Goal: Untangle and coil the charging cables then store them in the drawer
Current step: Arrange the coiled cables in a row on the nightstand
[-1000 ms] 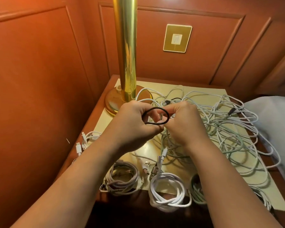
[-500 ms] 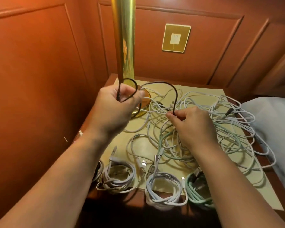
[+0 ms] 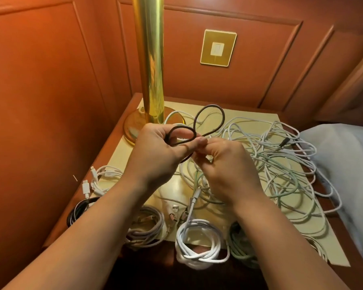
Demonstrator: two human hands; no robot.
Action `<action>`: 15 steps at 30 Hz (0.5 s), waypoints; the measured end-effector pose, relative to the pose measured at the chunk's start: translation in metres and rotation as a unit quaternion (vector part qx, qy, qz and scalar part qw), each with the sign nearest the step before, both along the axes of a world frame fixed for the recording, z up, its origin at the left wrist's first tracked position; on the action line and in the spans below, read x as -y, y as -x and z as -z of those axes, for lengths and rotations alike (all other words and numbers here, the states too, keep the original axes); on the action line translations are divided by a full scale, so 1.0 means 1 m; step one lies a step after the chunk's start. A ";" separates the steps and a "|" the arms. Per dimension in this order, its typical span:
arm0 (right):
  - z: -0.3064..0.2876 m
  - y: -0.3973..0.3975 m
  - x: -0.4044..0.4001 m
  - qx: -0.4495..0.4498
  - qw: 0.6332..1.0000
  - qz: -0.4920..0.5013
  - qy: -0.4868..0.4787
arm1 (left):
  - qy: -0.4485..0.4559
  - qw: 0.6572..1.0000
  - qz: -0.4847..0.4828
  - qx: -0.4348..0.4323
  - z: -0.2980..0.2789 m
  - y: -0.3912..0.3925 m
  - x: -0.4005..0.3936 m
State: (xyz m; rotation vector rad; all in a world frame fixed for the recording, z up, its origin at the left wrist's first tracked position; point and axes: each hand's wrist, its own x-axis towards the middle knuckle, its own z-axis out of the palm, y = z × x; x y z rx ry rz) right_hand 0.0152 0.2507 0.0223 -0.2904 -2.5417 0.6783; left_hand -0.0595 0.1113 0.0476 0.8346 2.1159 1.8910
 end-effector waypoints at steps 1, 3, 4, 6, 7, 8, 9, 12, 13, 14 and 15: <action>-0.002 -0.001 0.000 0.005 1.000 0.004 0.010 | -0.001 1.000 0.008 -0.008 -0.001 0.000 0.001; -0.007 -0.004 0.000 0.022 0.999 0.021 0.023 | -0.025 0.999 0.021 -0.009 -0.004 -0.001 0.003; -0.008 -0.005 -0.001 0.035 0.998 0.034 0.025 | -0.046 0.999 0.027 -0.004 -0.006 -0.001 0.003; -0.009 -0.006 -0.004 0.059 0.996 0.064 0.031 | -0.089 0.995 0.027 0.030 -0.012 0.000 0.005; -0.010 -0.006 -0.005 0.064 0.994 0.077 0.039 | -0.104 0.993 0.020 0.055 -0.015 0.001 0.006; -0.011 -0.006 -0.005 0.062 0.993 0.087 0.046 | -0.112 0.990 0.007 0.081 -0.017 0.004 0.008; -0.012 -0.006 -0.004 0.056 0.993 0.095 0.050 | -0.121 0.986 -0.010 0.111 -0.019 0.007 0.010; -0.015 -0.006 0.000 0.041 0.991 0.116 0.049 | -0.213 0.948 -0.052 0.231 -0.018 0.017 0.015; -0.016 -0.005 0.000 0.047 0.990 0.122 0.049 | -0.244 0.931 -0.057 0.266 -0.018 0.020 0.016; -0.016 -0.005 0.001 0.055 0.989 0.130 0.050 | -0.261 0.920 -0.059 0.287 -0.018 0.022 0.017; -0.015 -0.004 0.001 0.062 0.987 0.140 0.050 | -0.267 0.915 -0.056 0.297 -0.018 0.023 0.019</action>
